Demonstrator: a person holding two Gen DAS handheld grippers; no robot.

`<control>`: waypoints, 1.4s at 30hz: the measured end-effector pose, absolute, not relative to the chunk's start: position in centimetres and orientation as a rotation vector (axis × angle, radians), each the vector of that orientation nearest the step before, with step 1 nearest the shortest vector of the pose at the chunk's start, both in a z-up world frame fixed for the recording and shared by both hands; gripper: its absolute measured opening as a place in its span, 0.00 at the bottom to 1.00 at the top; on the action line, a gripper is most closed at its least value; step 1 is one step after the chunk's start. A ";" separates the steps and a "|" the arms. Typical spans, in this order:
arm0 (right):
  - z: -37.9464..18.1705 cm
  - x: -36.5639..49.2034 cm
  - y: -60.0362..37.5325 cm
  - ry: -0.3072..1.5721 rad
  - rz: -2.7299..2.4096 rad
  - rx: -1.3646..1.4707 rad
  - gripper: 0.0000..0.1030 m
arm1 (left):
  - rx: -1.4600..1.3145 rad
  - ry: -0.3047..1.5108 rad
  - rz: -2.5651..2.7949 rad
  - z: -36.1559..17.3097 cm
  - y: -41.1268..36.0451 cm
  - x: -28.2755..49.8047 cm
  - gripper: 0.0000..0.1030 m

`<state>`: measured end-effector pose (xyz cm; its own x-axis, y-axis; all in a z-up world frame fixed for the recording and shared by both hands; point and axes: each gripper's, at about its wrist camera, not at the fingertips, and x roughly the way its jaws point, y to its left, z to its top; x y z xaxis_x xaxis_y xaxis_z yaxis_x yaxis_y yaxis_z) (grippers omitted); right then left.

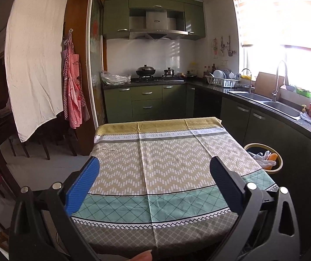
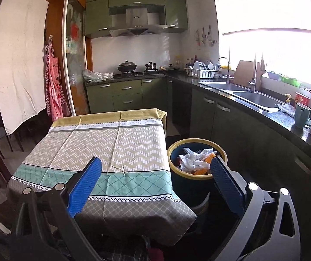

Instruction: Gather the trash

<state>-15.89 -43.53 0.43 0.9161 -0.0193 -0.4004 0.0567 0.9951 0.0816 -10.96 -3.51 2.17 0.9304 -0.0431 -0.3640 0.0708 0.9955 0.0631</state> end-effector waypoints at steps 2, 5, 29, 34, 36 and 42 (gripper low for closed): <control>0.2 -15.7 -43.6 0.419 -0.033 0.096 0.96 | 0.072 0.373 -0.052 2.2 -3.4 -10.8 0.94; -0.1 -15.5 -43.8 0.426 -0.031 0.094 0.96 | 0.063 0.377 -0.049 2.2 -3.2 -10.6 0.94; -0.3 -15.0 -43.4 0.421 -0.021 0.092 0.96 | 0.071 0.365 -0.070 2.4 -3.7 -11.2 0.94; -0.3 -15.1 -43.4 0.418 -0.024 0.095 0.96 | 0.071 0.364 -0.067 2.5 -3.7 -11.2 0.94; -0.3 -15.1 -43.4 0.419 -0.024 0.094 0.96 | 0.071 0.365 -0.067 2.5 -3.7 -11.2 0.94; -0.2 -15.1 -43.3 0.418 -0.021 0.095 0.96 | 0.072 0.366 -0.066 2.6 -3.6 -11.1 0.94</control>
<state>-15.09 -43.34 -0.21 0.9136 -0.0013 -0.4065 0.0403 0.9954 0.0873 -11.12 -3.65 2.56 0.9317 -0.0517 -0.3595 0.0777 0.9953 0.0583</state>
